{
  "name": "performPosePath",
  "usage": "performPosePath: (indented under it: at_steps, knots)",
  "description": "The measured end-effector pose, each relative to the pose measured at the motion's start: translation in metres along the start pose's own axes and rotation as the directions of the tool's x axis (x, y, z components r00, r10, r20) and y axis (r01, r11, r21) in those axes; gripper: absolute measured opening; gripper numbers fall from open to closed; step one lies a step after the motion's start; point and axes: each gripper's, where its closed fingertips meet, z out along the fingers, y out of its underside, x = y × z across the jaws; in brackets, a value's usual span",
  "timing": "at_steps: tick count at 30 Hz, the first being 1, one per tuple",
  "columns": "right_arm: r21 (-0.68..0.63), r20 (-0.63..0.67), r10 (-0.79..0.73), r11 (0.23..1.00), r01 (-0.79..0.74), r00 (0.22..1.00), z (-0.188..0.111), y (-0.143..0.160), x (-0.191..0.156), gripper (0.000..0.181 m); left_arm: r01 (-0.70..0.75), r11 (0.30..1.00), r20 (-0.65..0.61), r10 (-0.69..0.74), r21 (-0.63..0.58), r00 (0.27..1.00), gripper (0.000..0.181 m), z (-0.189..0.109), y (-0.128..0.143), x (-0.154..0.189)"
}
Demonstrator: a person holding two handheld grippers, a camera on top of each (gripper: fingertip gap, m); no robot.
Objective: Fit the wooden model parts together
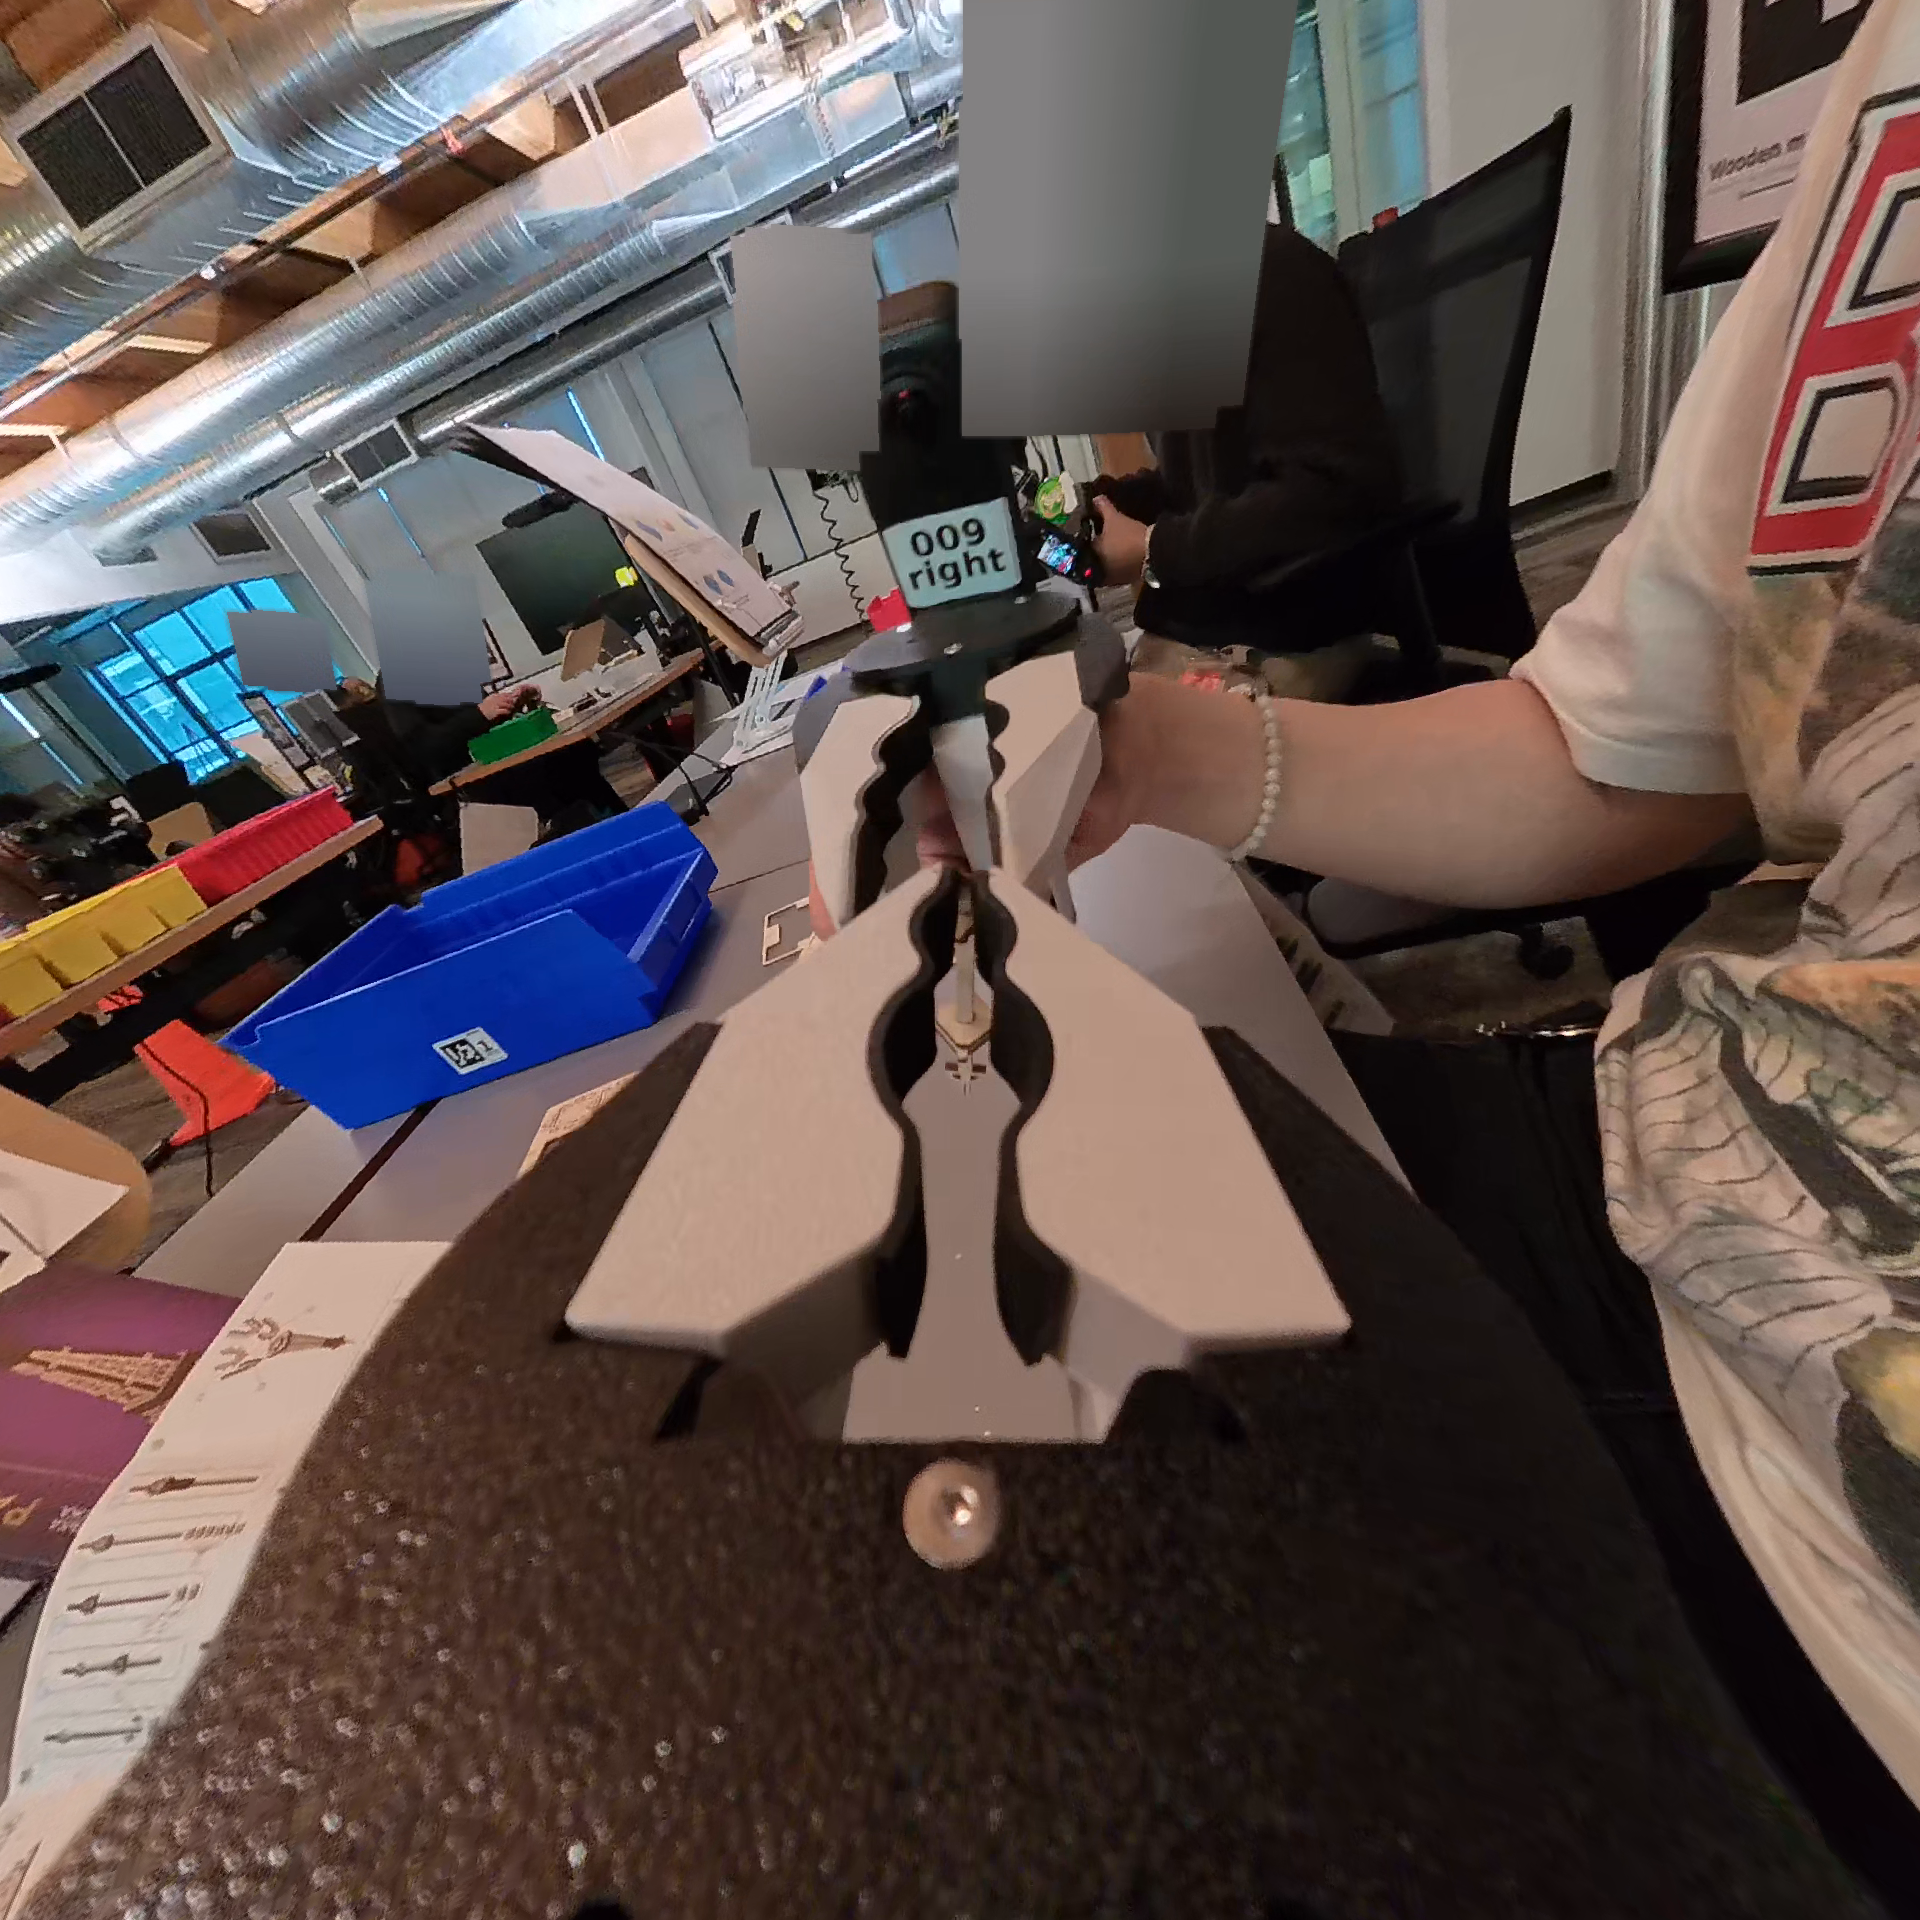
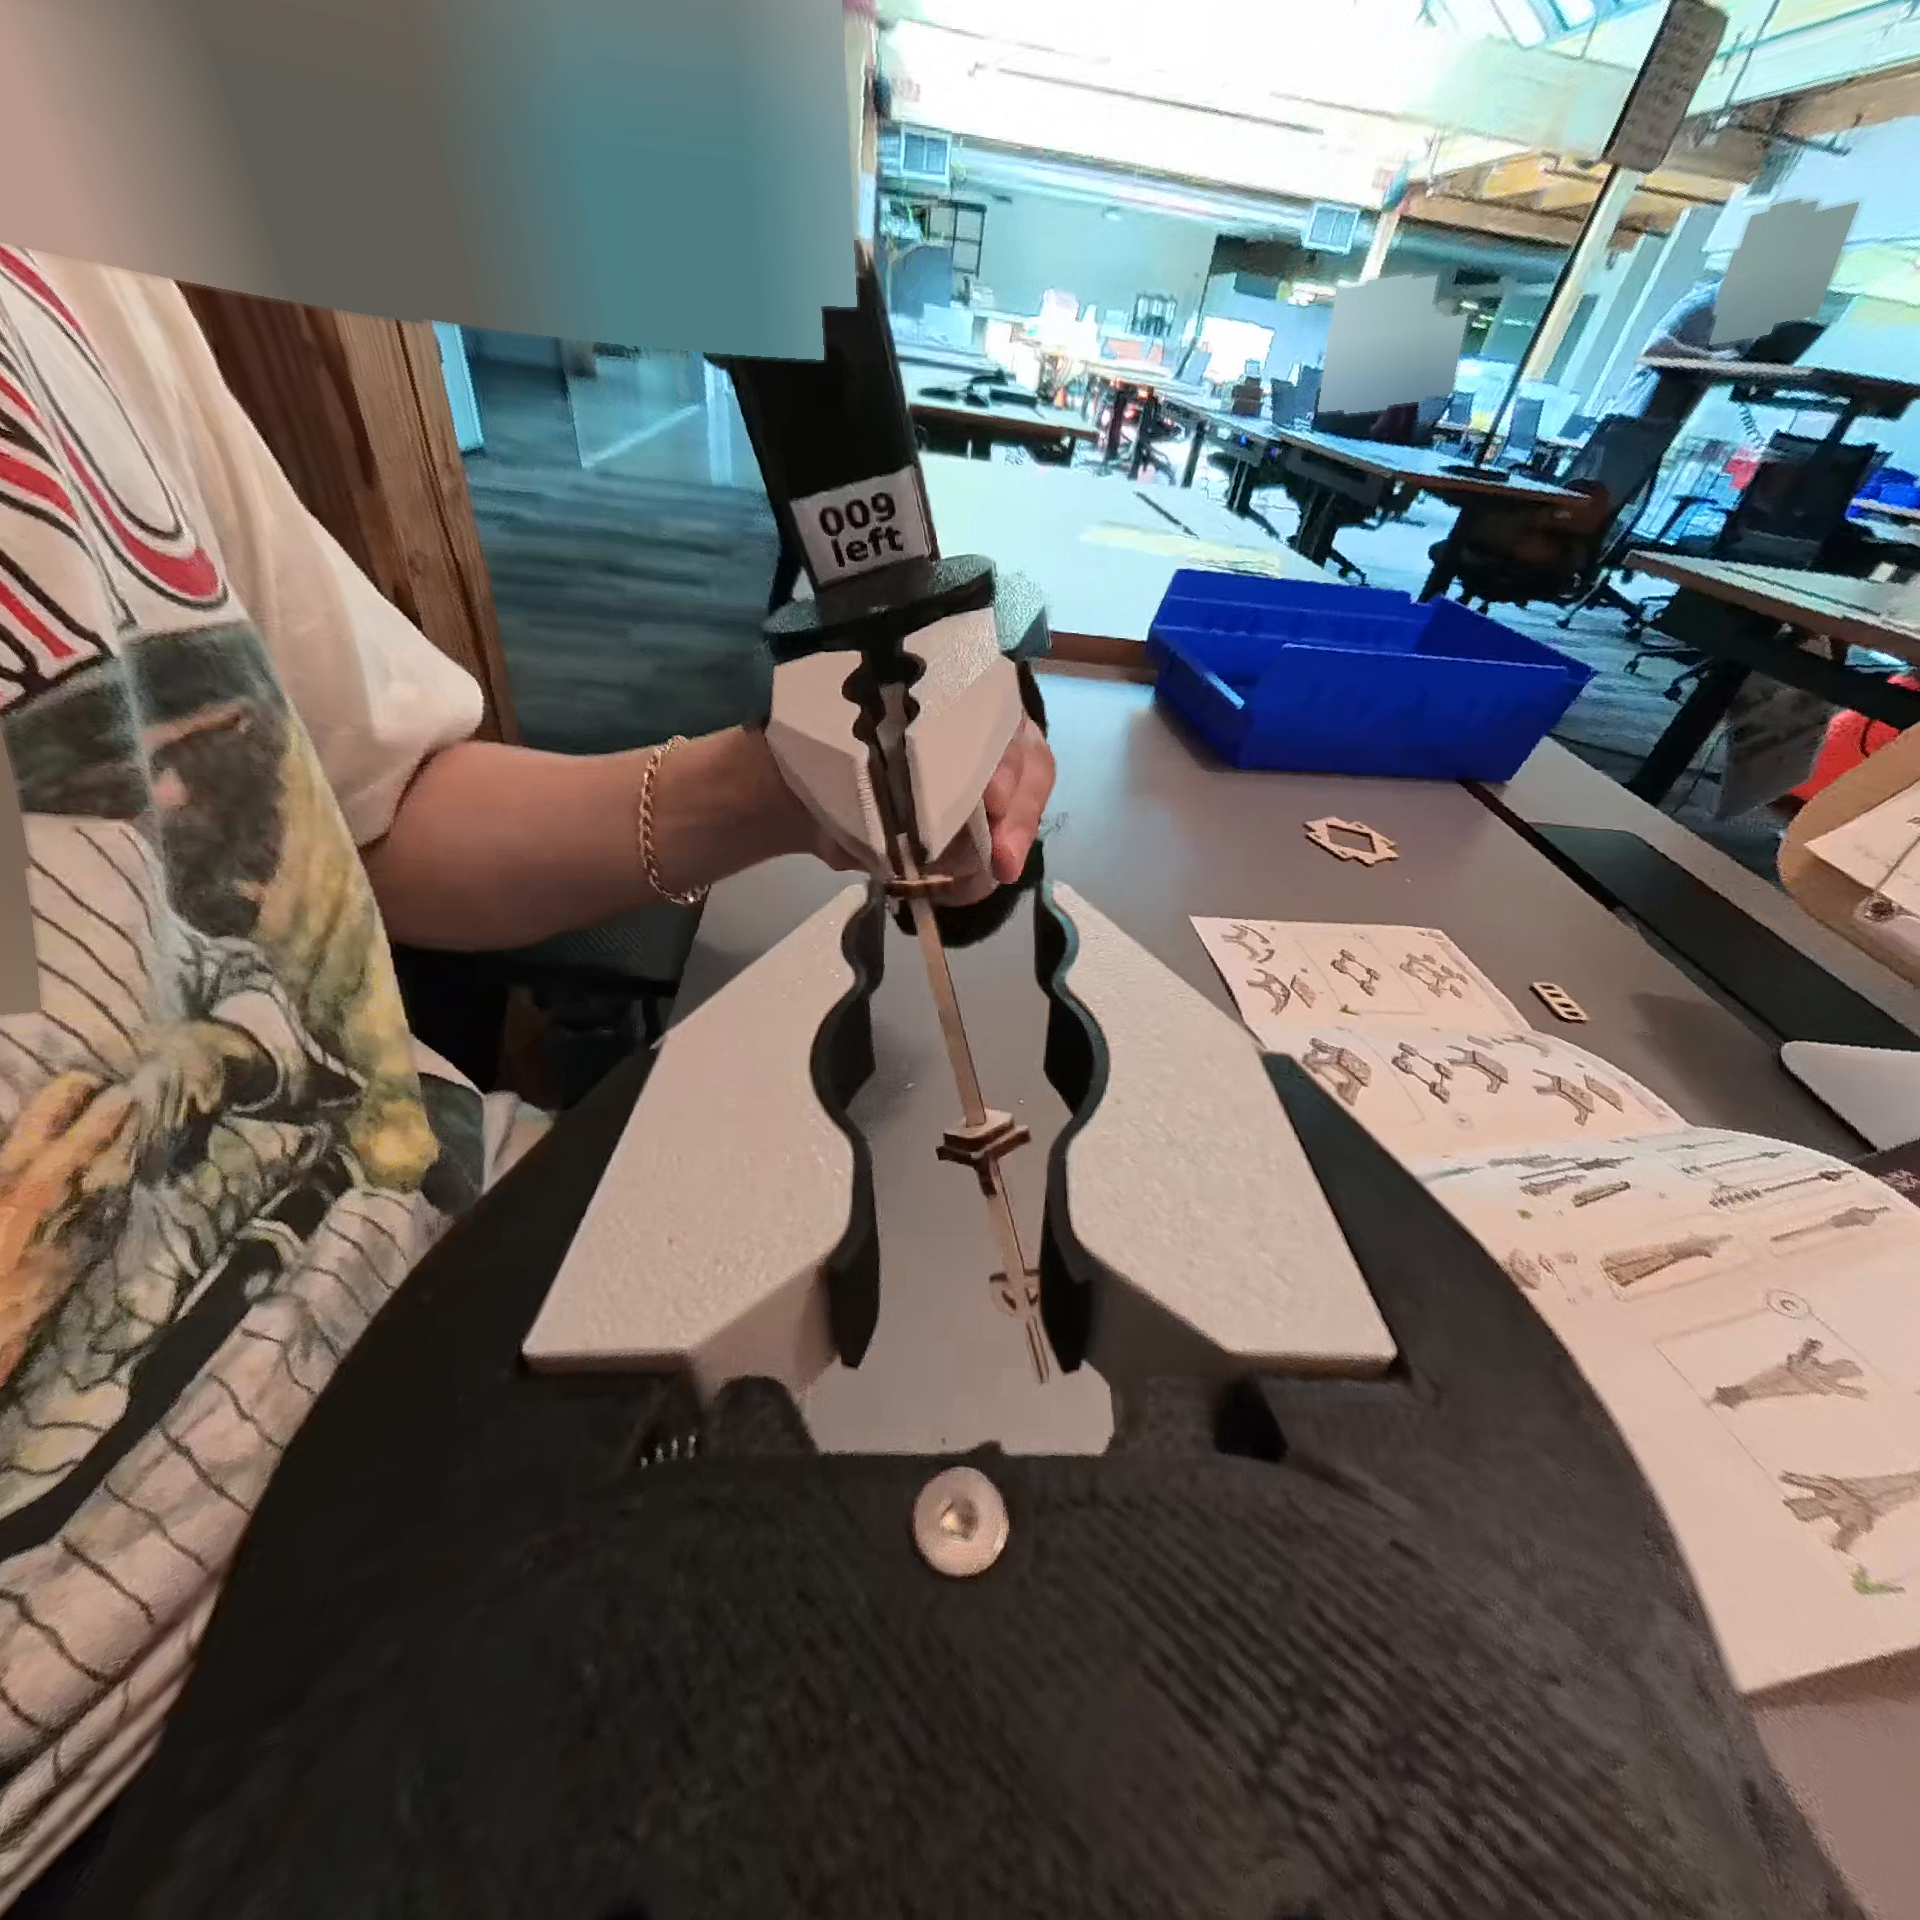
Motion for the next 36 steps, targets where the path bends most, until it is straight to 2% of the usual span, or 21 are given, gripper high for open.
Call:
performPosePath:
  at_steps: [3, 8, 11, 16, 23, 25, 28, 34, 36]
  knots:
    - [0.015, 0.04, 0.049, 0.999, -0.049, 0.998, 0.0, -0.001, -0.004, 0.03, -0.02, 1.0, -0.002, 0.02, -0.007, 1.0, 0.0, 0.0, 0.0, 0.001]
    - [0.031, 0.105, 0.062, 0.997, -0.065, 0.993, 0.002, -0.002, -0.013, 0.011, -0.027, 1.0, -0.019, 0.028, 0.007, 0.999, 0.0, 0.0, -0.002, 0.005]
    - [0.028, 0.09, 0.013, 0.999, -0.016, 0.996, 0.003, -0.002, -0.013, 0.011, -0.025, 1.0, -0.021, 0.025, 0.006, 0.999, 0.0, 0.0, -0.001, 0.005]
    - [-0.065, 0.013, -0.101, 0.993, 0.102, 0.995, 0.001, 0.004, -0.007, 0.01, -0.032, 0.999, 0.01, 0.032, -0.02, 0.999, 0.0, 0.002, 0.004, 0.001]
    - [-0.075, -0.024, -0.105, 0.992, 0.103, 0.994, -0.001, 0.005, -0.001, 0.011, -0.006, 1.0, 0.038, 0.007, -0.022, 0.999, 0.0, 0.003, 0.007, -0.005]
    - [-0.032, -0.054, -0.105, 0.994, 0.104, 0.993, -0.001, -0.002, 0.001, 0.028, -0.014, 0.999, 0.034, 0.015, -0.036, 0.999, 0.0, 0.002, 0.008, -0.004]
    - [-0.043, -0.021, -0.109, 0.993, 0.108, 0.994, 0.001, -0.001, -0.004, 0.014, -0.009, 1.0, 0.028, 0.01, -0.016, 1.0, 0.0, 0.001, 0.005, -0.003]
    - [-0.049, -0.004, -0.113, 0.992, 0.112, 0.994, 0.003, 0.001, -0.007, 0.012, -0.012, 1.0, 0.007, 0.012, 0.001, 1.0, 0.0, 0.0, 0.003, 0.0]
    - [-0.01, 0.017, -0.079, 0.997, 0.08, 0.997, 0.001, -0.003, -0.008, 0.012, -0.014, 1.0, 0.005, 0.014, 0.016, 1.0, 0.0, 0.0, 0.001, 0.0]
